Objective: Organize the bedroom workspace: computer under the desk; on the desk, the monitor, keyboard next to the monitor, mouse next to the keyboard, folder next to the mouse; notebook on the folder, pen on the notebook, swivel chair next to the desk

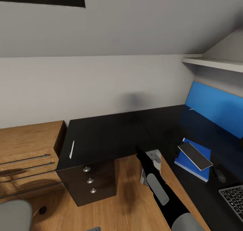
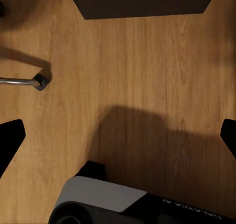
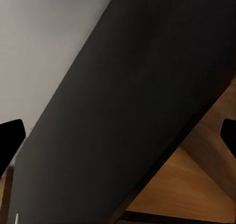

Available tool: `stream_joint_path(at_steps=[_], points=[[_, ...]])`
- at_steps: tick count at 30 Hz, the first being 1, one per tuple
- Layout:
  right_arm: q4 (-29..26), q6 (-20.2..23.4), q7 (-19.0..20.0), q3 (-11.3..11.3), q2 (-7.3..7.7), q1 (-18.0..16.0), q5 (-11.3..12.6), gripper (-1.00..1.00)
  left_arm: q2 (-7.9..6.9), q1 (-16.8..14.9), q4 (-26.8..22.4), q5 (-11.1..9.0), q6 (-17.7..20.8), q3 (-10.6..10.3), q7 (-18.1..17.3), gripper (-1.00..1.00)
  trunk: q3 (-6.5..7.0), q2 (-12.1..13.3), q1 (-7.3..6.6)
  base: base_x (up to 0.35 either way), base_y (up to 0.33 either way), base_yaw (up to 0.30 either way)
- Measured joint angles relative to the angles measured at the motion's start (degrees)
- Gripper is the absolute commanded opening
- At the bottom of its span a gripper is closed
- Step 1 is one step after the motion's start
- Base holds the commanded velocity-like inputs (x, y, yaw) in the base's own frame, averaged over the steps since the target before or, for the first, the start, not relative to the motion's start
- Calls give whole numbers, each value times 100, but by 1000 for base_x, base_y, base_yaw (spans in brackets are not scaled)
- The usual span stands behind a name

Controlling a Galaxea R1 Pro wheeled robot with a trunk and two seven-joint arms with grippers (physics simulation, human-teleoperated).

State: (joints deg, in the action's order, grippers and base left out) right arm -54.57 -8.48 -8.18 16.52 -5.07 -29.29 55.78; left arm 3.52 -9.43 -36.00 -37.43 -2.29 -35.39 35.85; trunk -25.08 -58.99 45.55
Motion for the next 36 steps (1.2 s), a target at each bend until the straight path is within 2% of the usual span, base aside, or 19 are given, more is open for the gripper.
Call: stream_joint_path(at_steps=[2, 7, 9, 11, 12, 14, 15, 16, 18, 21, 30, 33, 36], points=[[1, -100, 3, -3, 7, 25, 9, 100, 8, 0, -5, 3, -12, -10, 3, 100, 36, 80, -44, 0, 0, 0], [7, -138, -25, -20, 186, 68, 25, 100, -2, 0, 8, -12, -18, -25, -3, 100, 126, 281, -154, 0, 0, 0], [-1, -13, -118, -17, 212, 67, -17, 100, -3, 0, 8, -10, -18, -26, -3, 100, 162, 361, -198, 0, 0, 0], [-8, 356, -389, -15, 265, 62, -157, 100, -5, 0, 9, -3, -18, -24, -1, 100, 198, 442, -242, 0, 0, 0], [-8, 531, -521, -12, 293, 58, -241, 100, -6, 0, 9, -1, -18, -21, 0, 100, 216, 482, -264, 0, 0, 0], [-8, 1176, -998, 0, 374, 38, -568, 100, -12, 0, 11, -15, -12, 3, -1, 100, 252, 562, -308, 0, 0, 0], [-36, 1839, -1447, -13, 424, 13, -985, 100, -17, 0, 32, -29, -11, 23, -2, 100, 270, 602, -330, 0, 0, 0], [-99, 2134, -1657, -34, 444, -3, -1209, 100, -15, 0, 48, -22, -13, 18, -3, 100, 288, 642, -352, 0, 0, 0], [-257, 2287, -1846, -78, 464, -16, -1406, 100, -12, 0, 64, -11, -16, 6, 1, 100, 324, 723, -396, 0, 0, 0], [-494, 2232, -2001, -106, 470, -25, -1536, 100, -15, 0, 76, -22, -21, 13, 3, 100, 378, 843, -462, 0, 0, 0], [-567, 2169, -2043, -30, 435, -22, -1614, 100, -21, 2, 77, -6, -24, 18, 5, 100, 539, 1205, -660, 0, 0, 141], [-565, 2166, -2032, 144, 440, -21, -1665, 100, -27, 2, 79, -13, -22, 30, 5, 100, 549, 1247, -682, 0, 0, 252], [-551, 2163, -2044, 608, 432, -20, -1881, 100, -29, 1, 80, -3, -25, 30, 5, 100, 536, 1247, -682, 0, 0, 243]])
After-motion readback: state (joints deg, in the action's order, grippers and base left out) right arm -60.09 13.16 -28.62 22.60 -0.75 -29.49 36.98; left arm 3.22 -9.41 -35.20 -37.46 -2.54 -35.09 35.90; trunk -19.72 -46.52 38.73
